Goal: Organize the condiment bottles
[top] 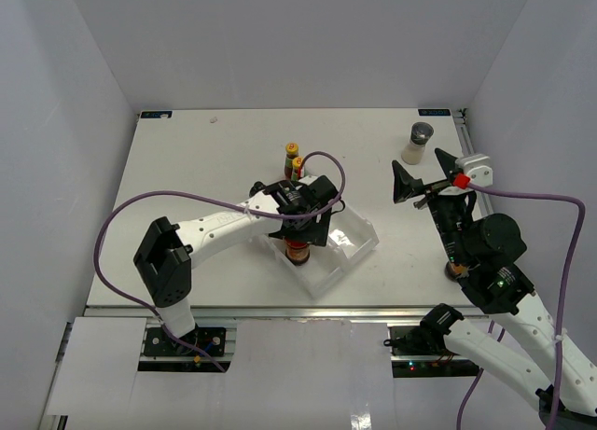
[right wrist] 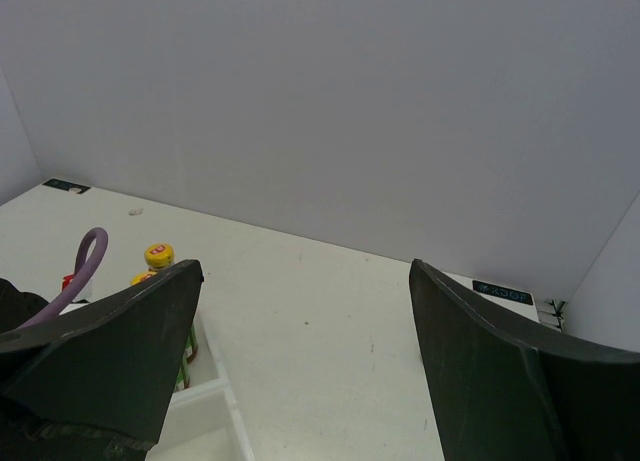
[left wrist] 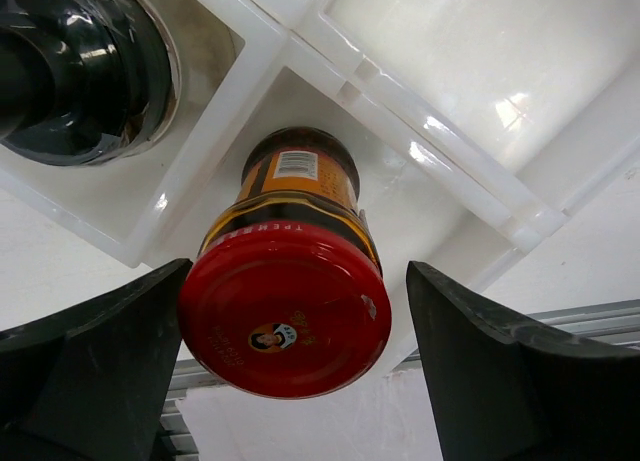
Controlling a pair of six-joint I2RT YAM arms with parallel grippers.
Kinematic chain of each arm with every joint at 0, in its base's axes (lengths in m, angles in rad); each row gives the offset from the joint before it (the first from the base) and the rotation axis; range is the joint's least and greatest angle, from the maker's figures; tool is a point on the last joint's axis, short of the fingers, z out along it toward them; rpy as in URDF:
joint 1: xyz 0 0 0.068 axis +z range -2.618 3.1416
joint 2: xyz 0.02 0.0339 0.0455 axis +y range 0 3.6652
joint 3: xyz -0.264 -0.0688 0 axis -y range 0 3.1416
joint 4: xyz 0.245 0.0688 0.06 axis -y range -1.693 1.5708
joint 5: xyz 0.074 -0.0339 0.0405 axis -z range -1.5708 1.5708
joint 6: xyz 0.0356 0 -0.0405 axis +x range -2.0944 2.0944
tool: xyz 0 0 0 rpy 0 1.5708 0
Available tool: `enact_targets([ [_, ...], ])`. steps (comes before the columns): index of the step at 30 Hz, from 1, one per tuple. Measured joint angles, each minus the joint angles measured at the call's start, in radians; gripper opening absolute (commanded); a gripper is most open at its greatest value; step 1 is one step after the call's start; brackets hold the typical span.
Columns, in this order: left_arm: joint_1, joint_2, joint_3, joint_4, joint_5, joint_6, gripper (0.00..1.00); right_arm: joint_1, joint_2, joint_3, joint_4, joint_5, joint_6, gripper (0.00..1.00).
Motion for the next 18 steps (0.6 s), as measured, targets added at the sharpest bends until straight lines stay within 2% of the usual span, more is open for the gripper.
enact_targets([
  [7,0.000,-0.010,0.054,-0.033,-0.027,-0.003,0.98,0.000,0.036,0.007,-0.021,0.027,0.044,0.91],
  [13,0.001,-0.061,0.151,-0.057,-0.095,-0.008,0.98,-0.002,0.250,0.209,-0.304,0.207,0.202,0.90],
  [18,0.040,-0.215,0.109,-0.021,-0.154,0.001,0.98,-0.047,0.387,0.346,-0.563,0.289,0.336,0.90],
])
